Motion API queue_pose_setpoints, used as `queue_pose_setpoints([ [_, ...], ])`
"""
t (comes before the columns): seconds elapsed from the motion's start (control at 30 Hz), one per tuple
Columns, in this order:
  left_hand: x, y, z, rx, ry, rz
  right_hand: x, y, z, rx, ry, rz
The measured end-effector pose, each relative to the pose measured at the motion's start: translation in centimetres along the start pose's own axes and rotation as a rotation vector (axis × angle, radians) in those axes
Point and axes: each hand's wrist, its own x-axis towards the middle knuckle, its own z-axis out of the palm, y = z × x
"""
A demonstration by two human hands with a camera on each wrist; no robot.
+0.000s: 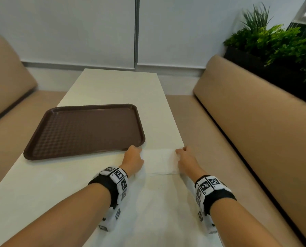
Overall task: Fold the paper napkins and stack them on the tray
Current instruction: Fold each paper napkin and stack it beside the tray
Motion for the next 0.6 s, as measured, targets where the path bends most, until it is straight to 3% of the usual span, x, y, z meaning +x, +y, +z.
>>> queue_pose_setpoints([
  [0.1, 0.2, 0.1, -0.7, 0.139, -0.056, -0.018, -0.1, 0.1, 0.1, -0.142, -0.07, 0.012],
  [0.2, -0.8, -0.5, -1.4, 0.262, -0.069, -0.031, -0.6, -0.3, -0.3, -0.546, -0.133, 0.045],
  [0.3, -2.4, -1.5, -3.1, 0.227, -0.049, 0.015, -1.8, -2.3, -1.4, -0.609, -0.16, 0.095],
  [0.4, -5.2, -2.2, -6.0, 0.049, 0.004, 0.085, -4.3, -4.6, -1.7, -0.396, -0.242, -0.196],
  [0.5, -9.7, -2.9, -9.0, -0.179, 0.05, 0.127, -8.6, -7.3, -0.4, -0.284, -0.543, -0.506],
  [0.6, -15.4, -4.4, -11.0, -0.351, 0.065, 0.125, -12.0, -8.2, 2.3, -0.362, -0.702, -0.539],
])
